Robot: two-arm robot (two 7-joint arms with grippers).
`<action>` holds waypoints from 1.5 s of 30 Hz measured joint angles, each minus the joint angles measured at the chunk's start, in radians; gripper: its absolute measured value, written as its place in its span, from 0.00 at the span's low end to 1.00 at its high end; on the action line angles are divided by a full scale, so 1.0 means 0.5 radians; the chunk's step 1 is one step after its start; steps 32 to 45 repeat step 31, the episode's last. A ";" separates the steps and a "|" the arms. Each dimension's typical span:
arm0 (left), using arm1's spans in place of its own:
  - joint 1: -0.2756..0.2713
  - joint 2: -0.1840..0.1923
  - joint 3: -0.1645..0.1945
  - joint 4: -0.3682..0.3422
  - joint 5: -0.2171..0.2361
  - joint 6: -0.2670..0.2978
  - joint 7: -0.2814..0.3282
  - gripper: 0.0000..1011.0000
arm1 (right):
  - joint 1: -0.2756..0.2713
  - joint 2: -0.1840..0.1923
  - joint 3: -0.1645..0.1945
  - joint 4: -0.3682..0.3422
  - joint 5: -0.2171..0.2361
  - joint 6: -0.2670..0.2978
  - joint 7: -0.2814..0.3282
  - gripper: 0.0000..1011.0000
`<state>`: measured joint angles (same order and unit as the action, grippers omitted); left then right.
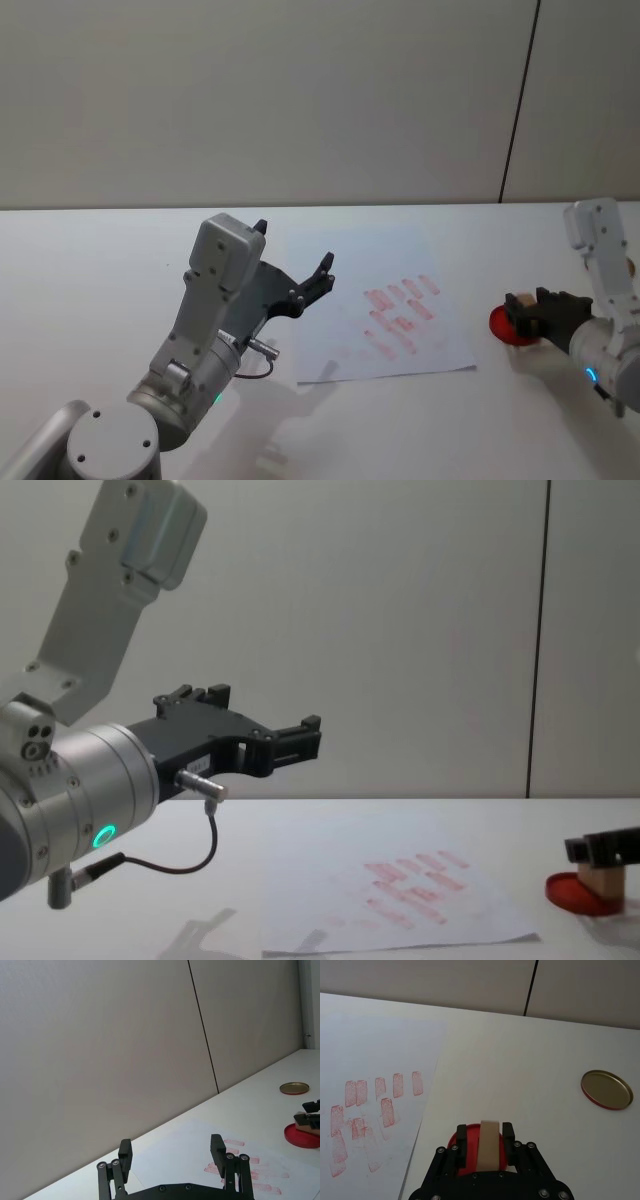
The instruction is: Use the one hand to pick up the stamp and affix it onto the A4 paper.
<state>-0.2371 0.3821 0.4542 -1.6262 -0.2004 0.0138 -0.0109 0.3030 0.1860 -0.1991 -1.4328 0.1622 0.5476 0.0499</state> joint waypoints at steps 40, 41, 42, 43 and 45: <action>0.000 0.000 0.000 0.000 0.000 0.000 0.000 0.98 | -0.245 0.118 0.044 -0.434 -0.080 -0.318 -0.017 0.99; 0.000 0.000 0.000 0.000 0.000 0.000 0.000 0.98 | -0.245 0.118 0.044 -0.434 -0.080 -0.318 -0.017 0.99; 0.000 0.000 0.000 0.000 0.000 0.000 0.000 0.98 | -0.245 0.118 0.044 -0.434 -0.080 -0.318 -0.017 0.99; 0.000 0.000 0.000 0.000 0.000 0.000 0.000 0.98 | -0.245 0.118 0.044 -0.434 -0.080 -0.318 -0.017 0.99; 0.000 0.000 0.000 0.000 0.000 0.000 0.000 0.98 | -0.245 0.118 0.044 -0.434 -0.080 -0.318 -0.017 0.99</action>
